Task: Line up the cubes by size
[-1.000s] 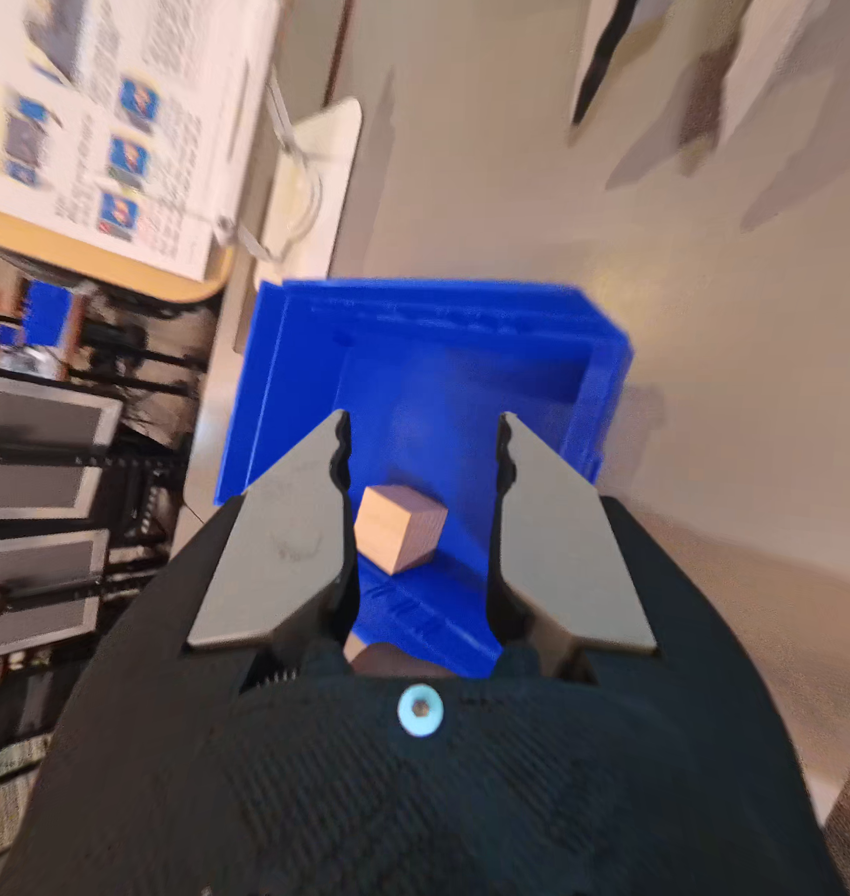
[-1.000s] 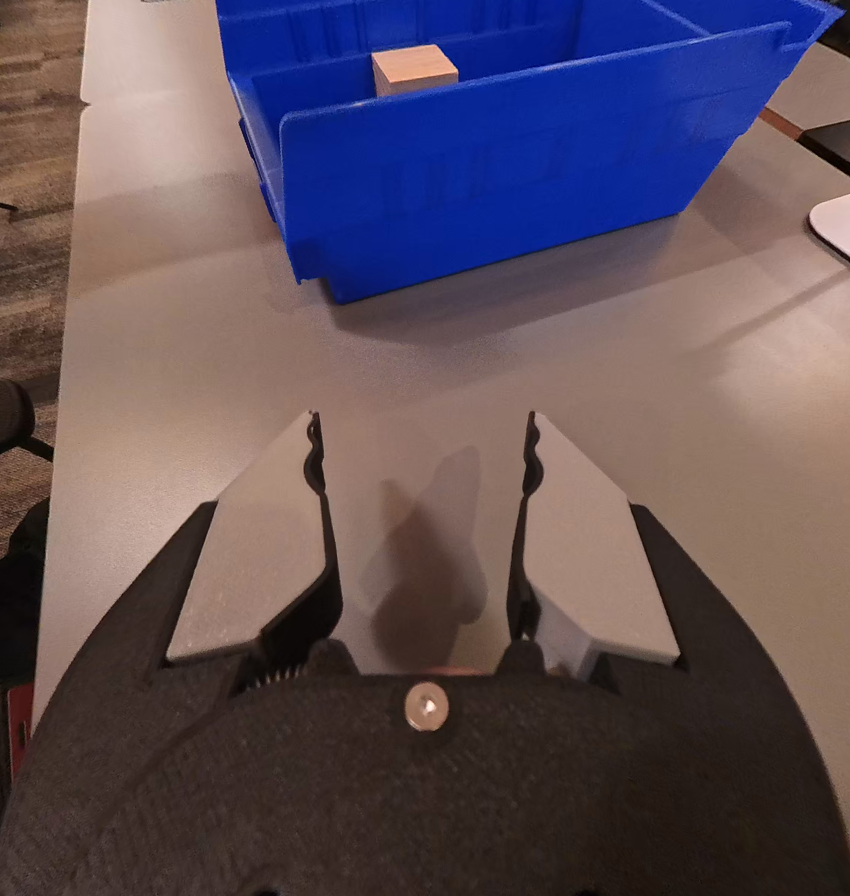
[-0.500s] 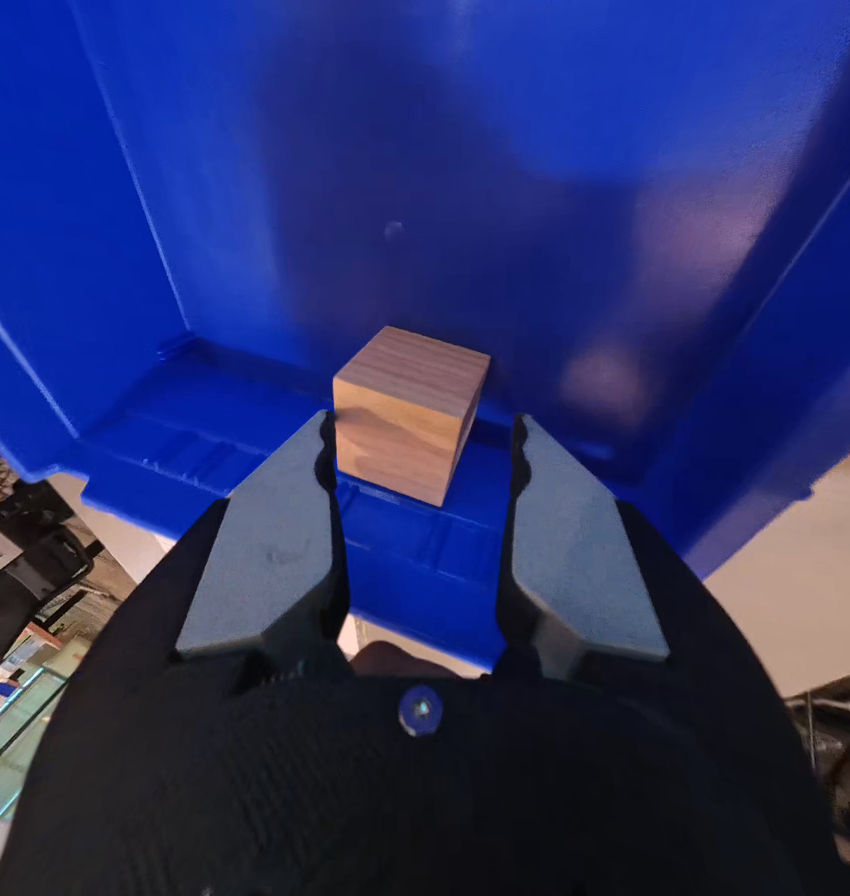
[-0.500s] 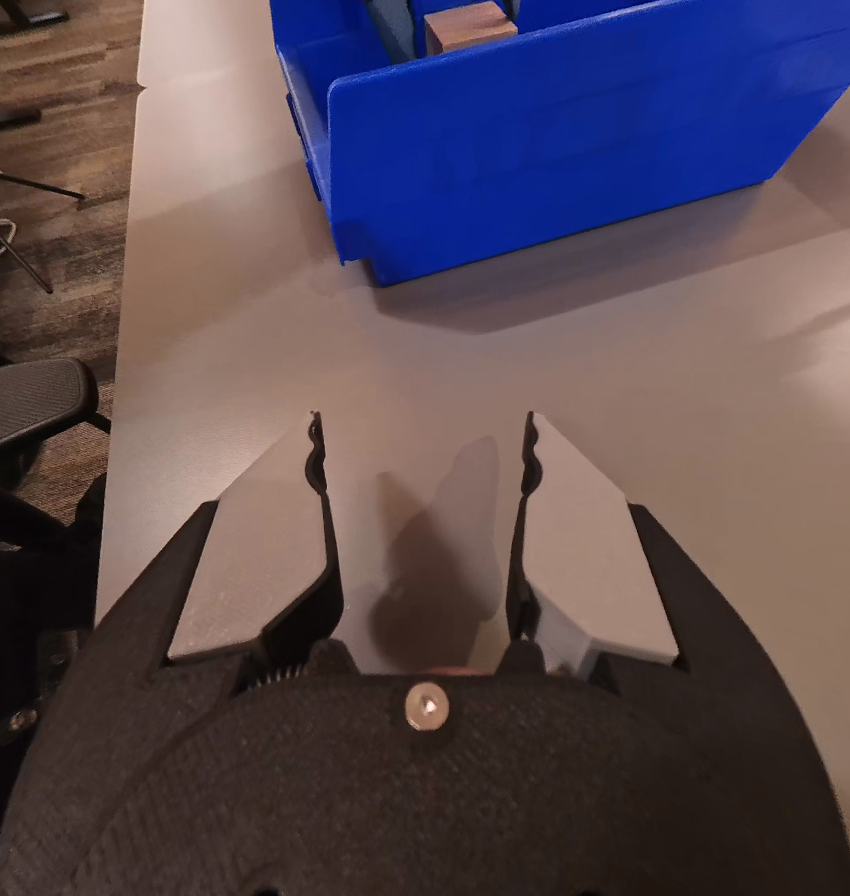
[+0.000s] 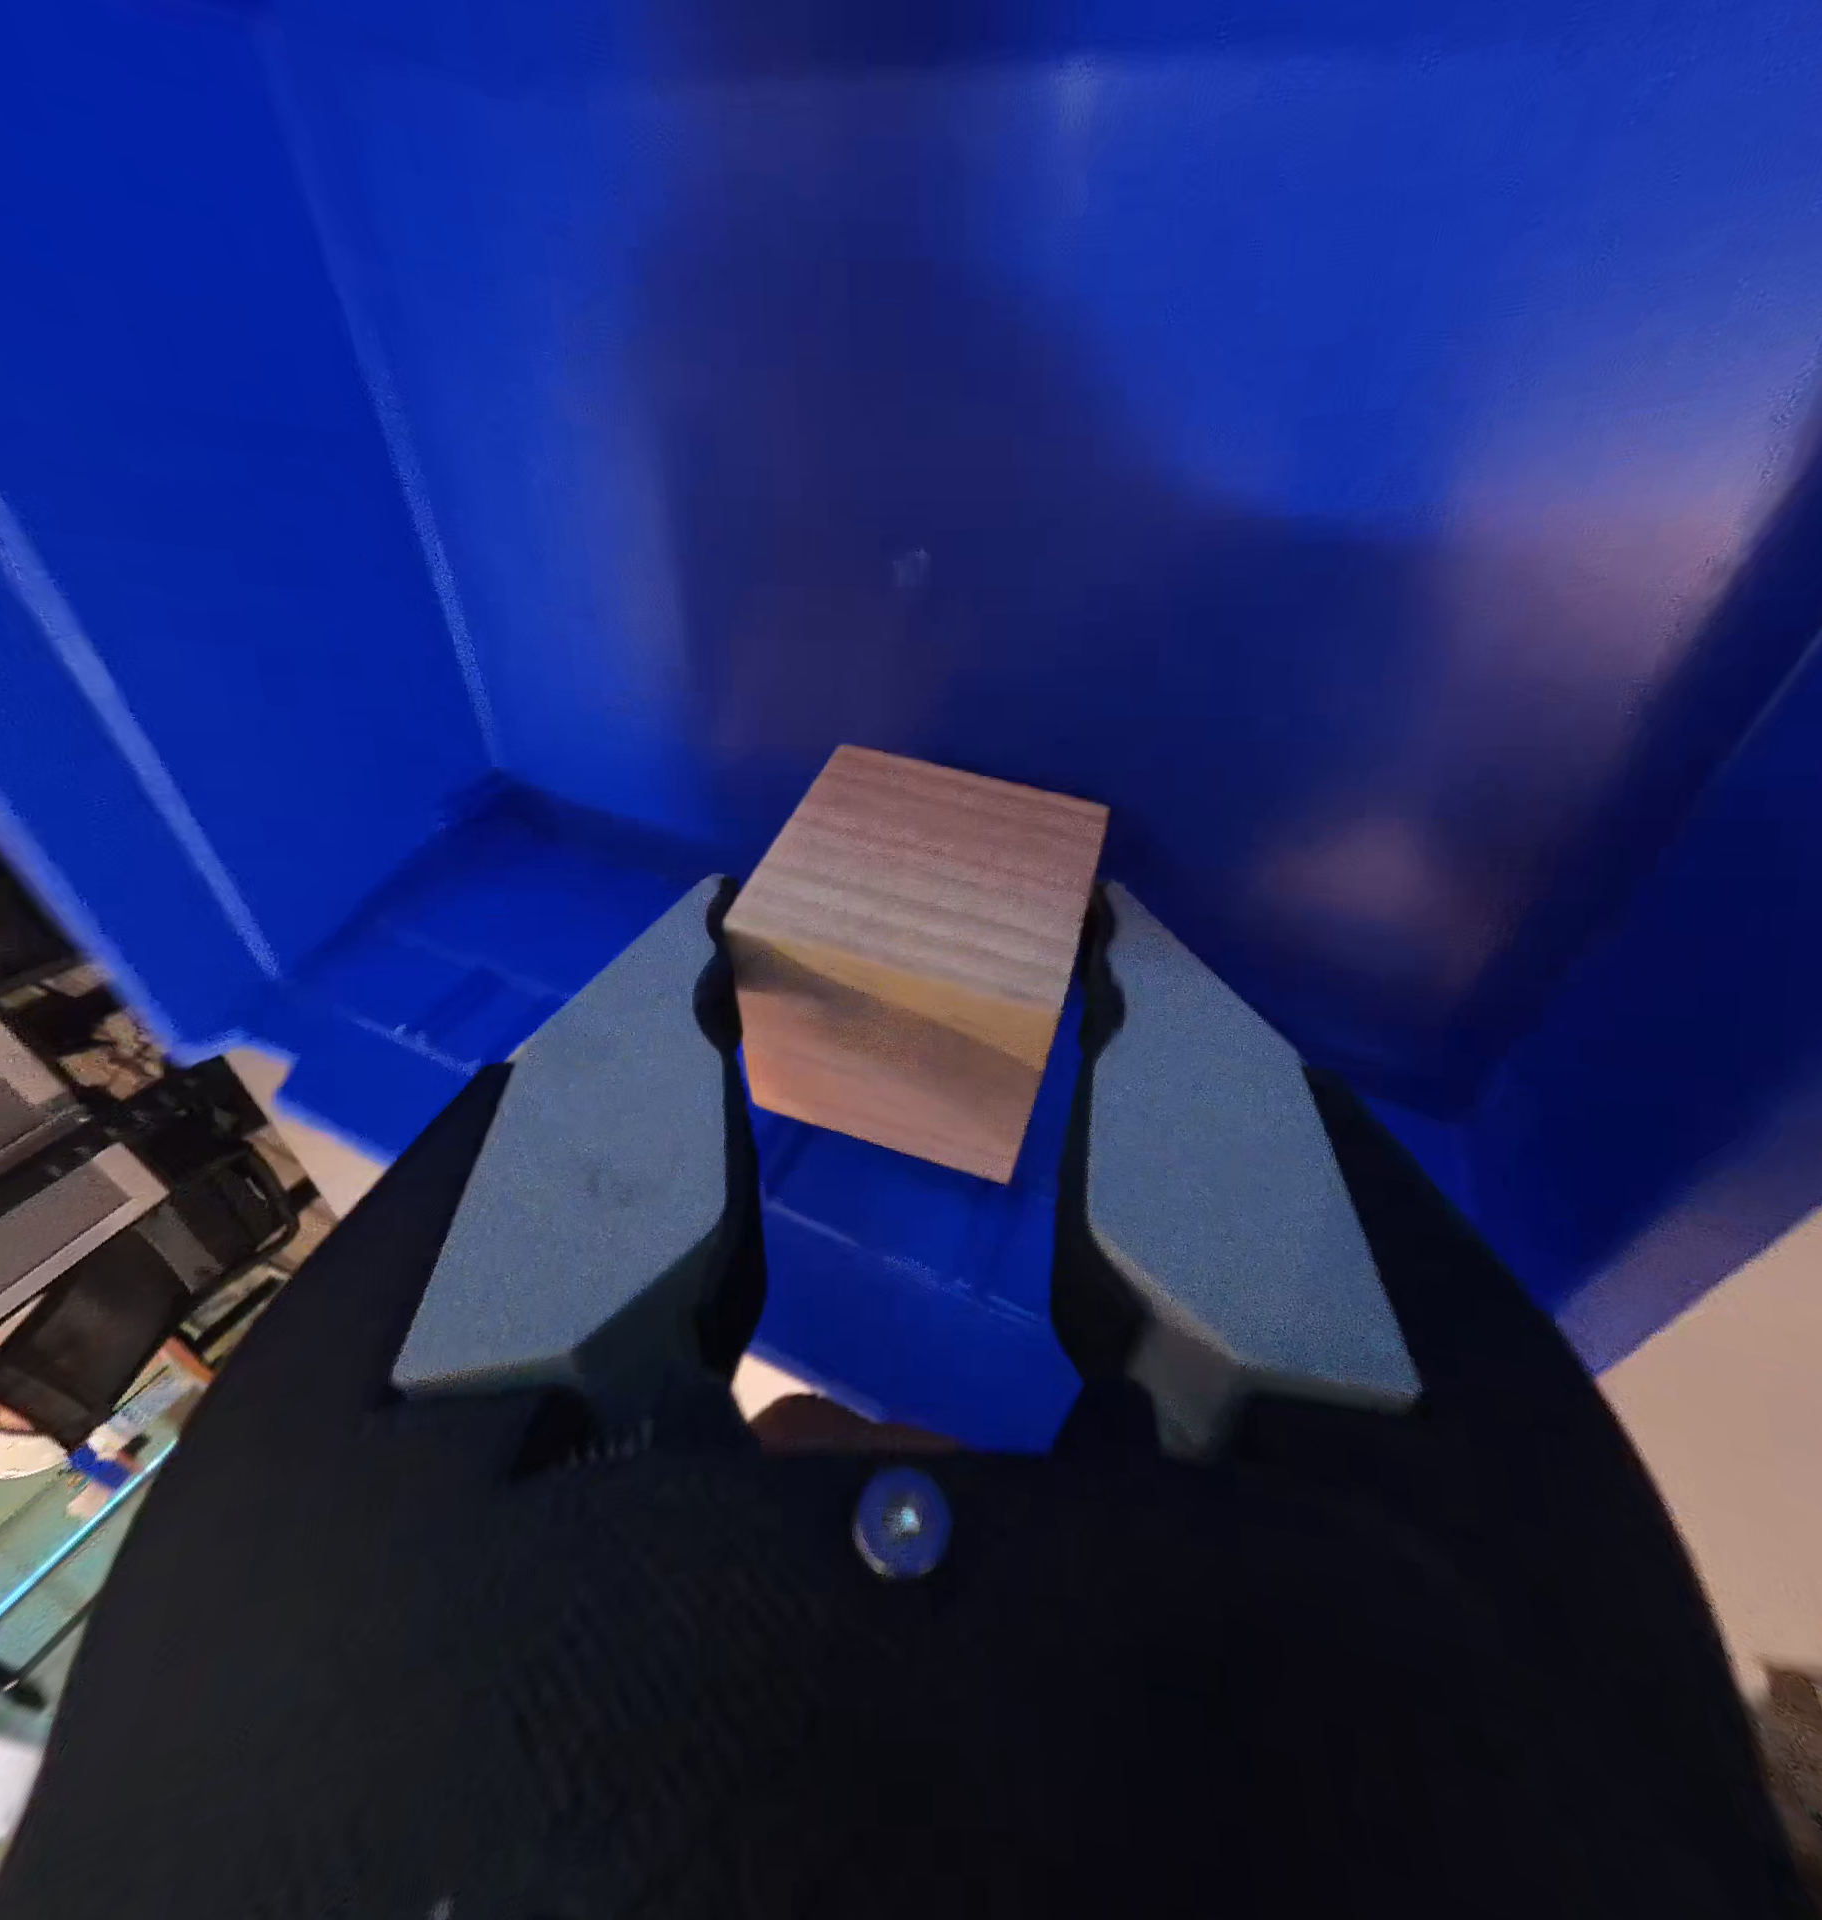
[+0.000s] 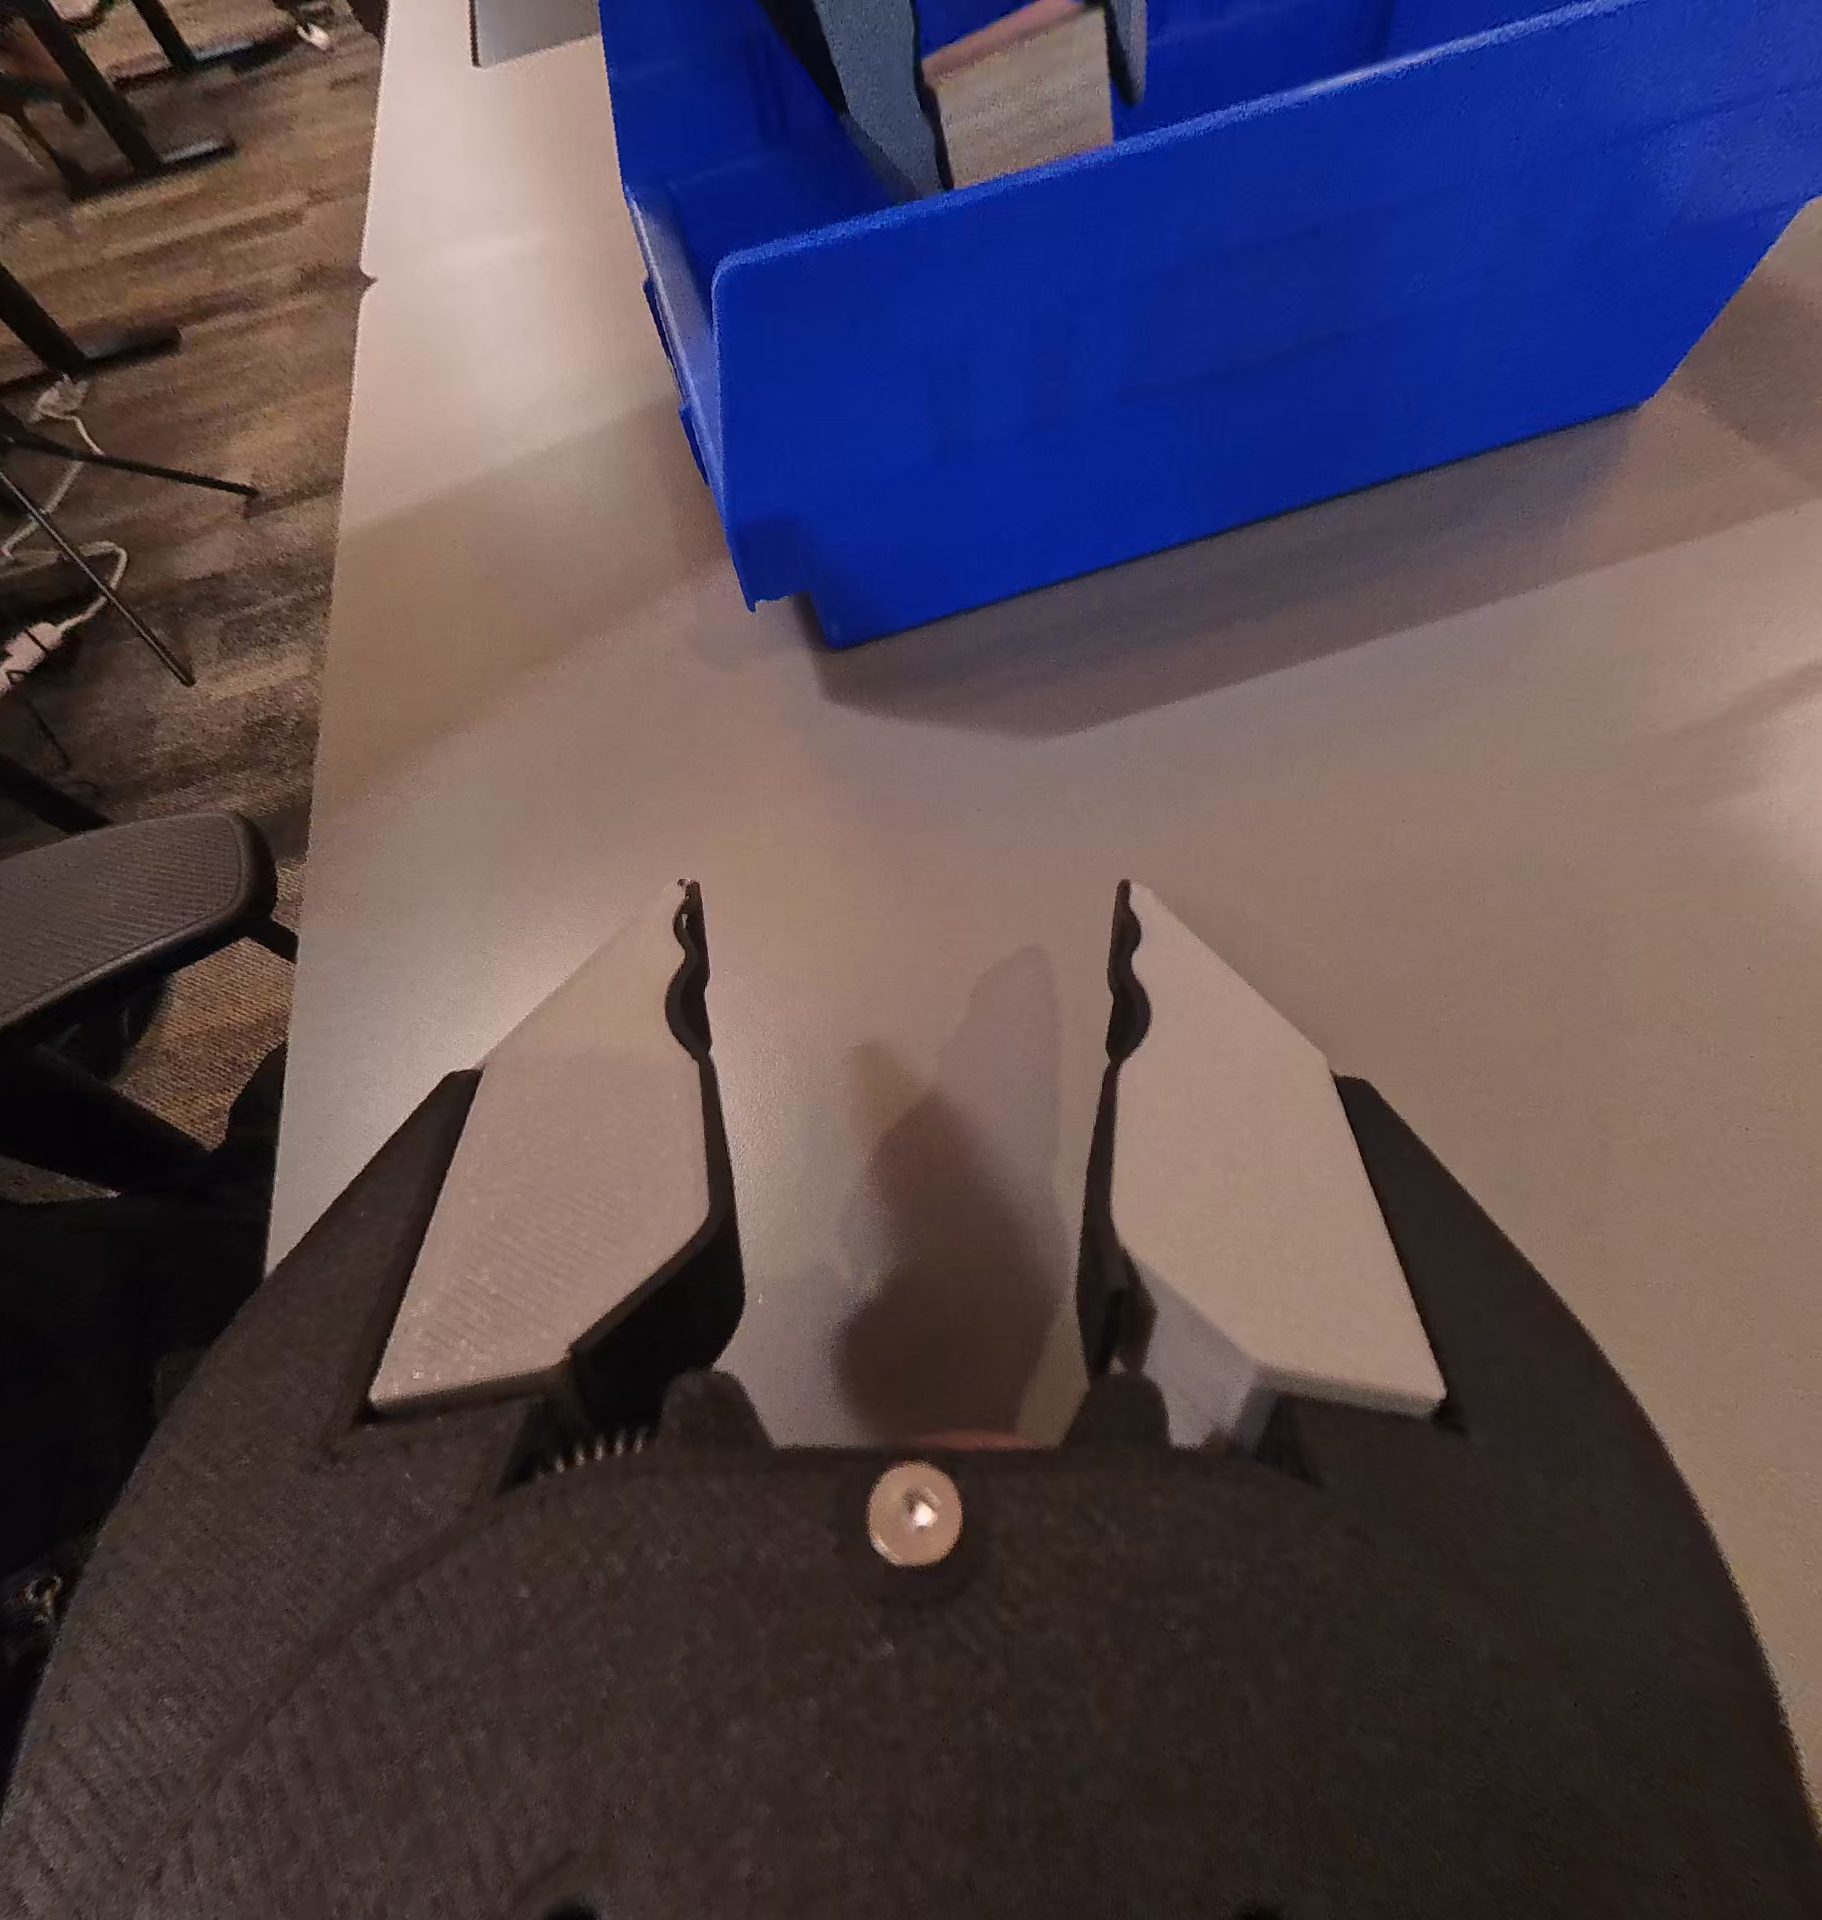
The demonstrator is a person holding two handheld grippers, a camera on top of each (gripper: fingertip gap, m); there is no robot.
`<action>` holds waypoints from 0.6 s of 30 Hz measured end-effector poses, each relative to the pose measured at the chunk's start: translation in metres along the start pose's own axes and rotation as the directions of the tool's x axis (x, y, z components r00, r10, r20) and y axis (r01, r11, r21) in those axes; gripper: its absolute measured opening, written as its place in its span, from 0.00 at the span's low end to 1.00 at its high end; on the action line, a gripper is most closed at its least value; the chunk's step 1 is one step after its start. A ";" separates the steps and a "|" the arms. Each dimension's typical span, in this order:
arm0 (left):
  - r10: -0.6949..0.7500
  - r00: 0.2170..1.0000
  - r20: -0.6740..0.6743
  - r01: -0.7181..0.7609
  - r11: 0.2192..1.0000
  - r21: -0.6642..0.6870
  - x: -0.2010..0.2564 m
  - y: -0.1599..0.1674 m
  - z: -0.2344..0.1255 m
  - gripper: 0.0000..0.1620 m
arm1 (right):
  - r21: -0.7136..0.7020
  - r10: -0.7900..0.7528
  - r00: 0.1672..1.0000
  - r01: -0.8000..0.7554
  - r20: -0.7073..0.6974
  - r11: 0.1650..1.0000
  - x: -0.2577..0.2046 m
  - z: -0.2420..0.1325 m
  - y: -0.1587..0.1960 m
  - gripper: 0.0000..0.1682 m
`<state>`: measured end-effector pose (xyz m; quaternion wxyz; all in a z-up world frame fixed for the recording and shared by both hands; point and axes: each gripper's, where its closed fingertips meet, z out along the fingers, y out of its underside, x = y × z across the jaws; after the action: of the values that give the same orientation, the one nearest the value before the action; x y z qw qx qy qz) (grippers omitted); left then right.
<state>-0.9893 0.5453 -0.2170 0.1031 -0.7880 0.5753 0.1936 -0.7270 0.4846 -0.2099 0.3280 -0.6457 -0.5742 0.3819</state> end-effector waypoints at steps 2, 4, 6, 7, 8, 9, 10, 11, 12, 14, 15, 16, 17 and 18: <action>-0.053 0.994 0.096 0.039 0.989 0.143 -0.009 -0.018 -0.026 0.40 | 0.021 0.004 1.000 -0.004 0.009 1.000 0.000 -0.004 -0.004 0.45; -0.106 0.976 0.189 0.039 0.943 0.329 -0.012 -0.046 -0.061 0.40 | 0.063 0.006 0.999 -0.009 0.038 0.998 -0.003 -0.010 -0.013 0.46; -0.151 0.944 0.293 -0.011 0.873 0.487 -0.007 -0.075 -0.101 0.40 | 0.114 0.021 0.993 -0.034 0.115 0.993 -0.013 -0.017 -0.024 0.46; -0.165 0.928 0.334 -0.049 0.834 0.550 0.001 -0.090 -0.119 0.40 | 0.137 0.032 0.986 -0.055 0.166 0.989 -0.019 -0.021 -0.030 0.48; -0.175 0.912 0.371 -0.094 0.793 0.603 0.011 -0.106 -0.136 0.40 | 0.156 0.043 0.976 -0.078 0.213 0.985 -0.024 -0.025 -0.035 0.48; -0.177 0.899 0.402 -0.140 0.753 0.643 0.024 -0.122 -0.150 0.40 | 0.176 0.049 0.967 -0.096 0.251 0.980 -0.028 -0.029 -0.040 0.49; -0.175 0.886 0.429 -0.184 0.717 0.673 0.038 -0.138 -0.161 0.40 | 0.195 0.048 0.955 -0.108 0.291 0.975 -0.032 -0.033 -0.045 0.51; -0.173 0.873 0.456 -0.227 0.683 0.694 0.052 -0.153 -0.171 0.40 | 0.212 0.043 0.941 -0.119 0.335 0.970 -0.037 -0.037 -0.049 0.52; -0.171 0.860 0.481 -0.267 0.651 0.710 0.066 -0.168 -0.179 0.40 | 0.227 0.037 0.925 -0.131 0.379 0.965 -0.042 -0.041 -0.053 0.51; -0.182 0.842 0.507 -0.326 0.578 0.748 0.089 -0.194 -0.194 0.40 | 0.259 0.030 0.886 -0.168 0.463 0.951 -0.052 -0.051 -0.060 0.52; -0.192 0.838 0.510 -0.347 0.534 0.771 0.099 -0.206 -0.202 0.40 | 0.274 0.026 0.859 -0.191 0.512 0.942 -0.058 -0.056 -0.064 0.52; -0.204 0.836 0.509 -0.362 0.491 0.792 0.108 -0.217 -0.209 0.40 | 0.284 0.020 0.828 -0.215 0.561 0.935 -0.065 -0.061 -0.067 0.52; -0.219 0.834 0.506 -0.374 0.451 0.810 0.115 -0.226 -0.216 0.40 | 0.292 0.012 0.797 -0.235 0.604 0.927 -0.071 -0.067 -0.070 0.52; -0.235 0.831 0.504 -0.381 0.420 0.824 0.120 -0.233 -0.220 0.40 | 0.302 0.000 0.768 -0.252 0.640 0.919 -0.077 -0.072 -0.073 0.52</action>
<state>-0.6961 0.4299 -0.0829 0.6606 -0.4870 0.5663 0.0756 -0.7043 0.4182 -0.1027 0.2066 -0.4449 -0.5218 0.6979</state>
